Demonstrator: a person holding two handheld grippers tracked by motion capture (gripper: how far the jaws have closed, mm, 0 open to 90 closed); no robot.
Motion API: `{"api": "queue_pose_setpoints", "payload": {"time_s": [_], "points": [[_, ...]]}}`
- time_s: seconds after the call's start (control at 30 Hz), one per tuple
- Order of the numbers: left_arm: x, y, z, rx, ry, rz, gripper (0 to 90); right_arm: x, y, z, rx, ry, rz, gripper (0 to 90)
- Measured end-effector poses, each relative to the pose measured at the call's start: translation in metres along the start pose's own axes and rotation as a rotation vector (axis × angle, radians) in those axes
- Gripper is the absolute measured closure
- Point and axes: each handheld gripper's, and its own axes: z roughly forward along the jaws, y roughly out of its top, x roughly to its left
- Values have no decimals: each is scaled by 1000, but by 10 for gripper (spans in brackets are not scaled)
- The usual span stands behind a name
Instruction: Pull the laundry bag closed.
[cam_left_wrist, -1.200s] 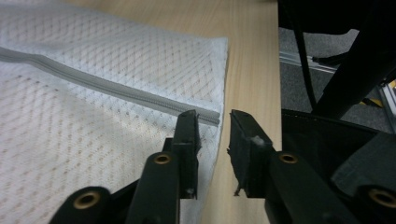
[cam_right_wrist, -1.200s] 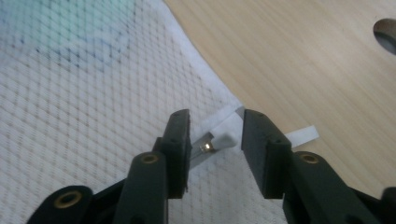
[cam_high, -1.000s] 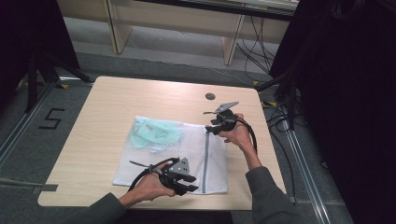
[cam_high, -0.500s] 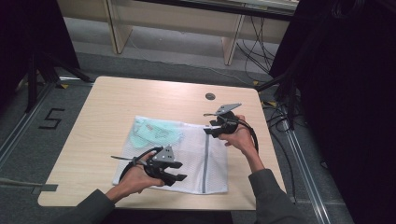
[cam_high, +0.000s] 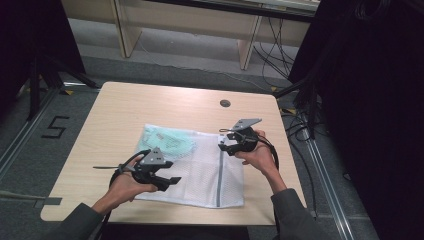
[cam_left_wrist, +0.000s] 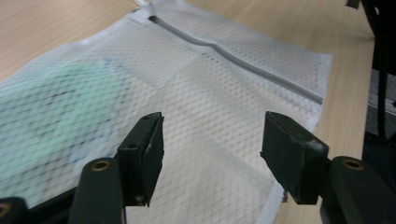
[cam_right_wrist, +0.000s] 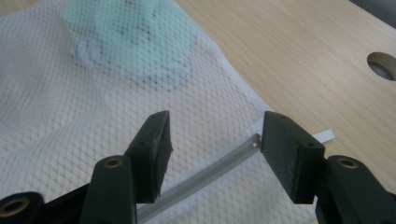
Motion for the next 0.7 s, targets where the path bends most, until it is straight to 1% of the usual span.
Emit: {"api": "queue_pose_setpoints", "payload": {"time_s": [0.03,0.07,0.1,0.13,0.17,0.2,0.23,0.27,0.3,0.33,0.37,0.4,0.43,0.47,0.5,0.53,0.6,0.63,0.67,0.7], "points": [[1,-2,-2,-13,1,-17,377,2,0,-4,40,11,14,424],[3,-4,-5,-19,2,-28,373,4,-1,-4,12,-1,1,424],[4,-6,-7,-12,19,-28,369,6,-2,-4,8,-5,-5,419],[6,-8,-9,-9,13,-30,364,8,-4,-5,14,-5,-5,417],[6,-11,-11,-11,27,-40,362,11,-5,-6,14,2,-8,417],[7,-13,-12,-15,24,-46,359,14,-7,-6,11,4,-14,414],[7,-14,-15,-11,33,-42,353,17,-9,-7,13,9,-9,412],[7,-15,-16,-19,29,-42,348,20,-11,-9,22,15,-18,410],[6,-16,-18,-13,33,-43,345,24,-13,-9,27,18,-6,405],[6,-18,-19,-11,27,-49,340,26,-15,-10,22,21,-10,399],[6,-19,-21,9,27,-27,338,29,-17,-11,21,22,-16,397],[4,-20,-20,-9,29,-47,333,30,-19,-13,12,24,-31,394],[2,-22,-21,-5,28,-61,326,33,-21,-16,37,28,-15,386],[1,-23,-21,0,27,-60,320,35,-24,-15,20,22,-30,377],[0,-24,-21,8,28,-58,314,38,-27,-17,35,20,-15,374],[-2,-25,-21,9,27,-58,303,38,-30,-17,24,19,-36,374],[-4,-26,-21,23,21,-65,275,42,-35,-20,29,16,-22,368],[-5,-27,-21,32,19,-59,259,43,-37,-21,31,24,-25,364],[-5,-27,-22,40,12,-48,244,46,-40,-23,35,13,-15,361],[-7,-28,-22,30,10,-50,231,47,-42,-24,35,15,-25,360]]}}
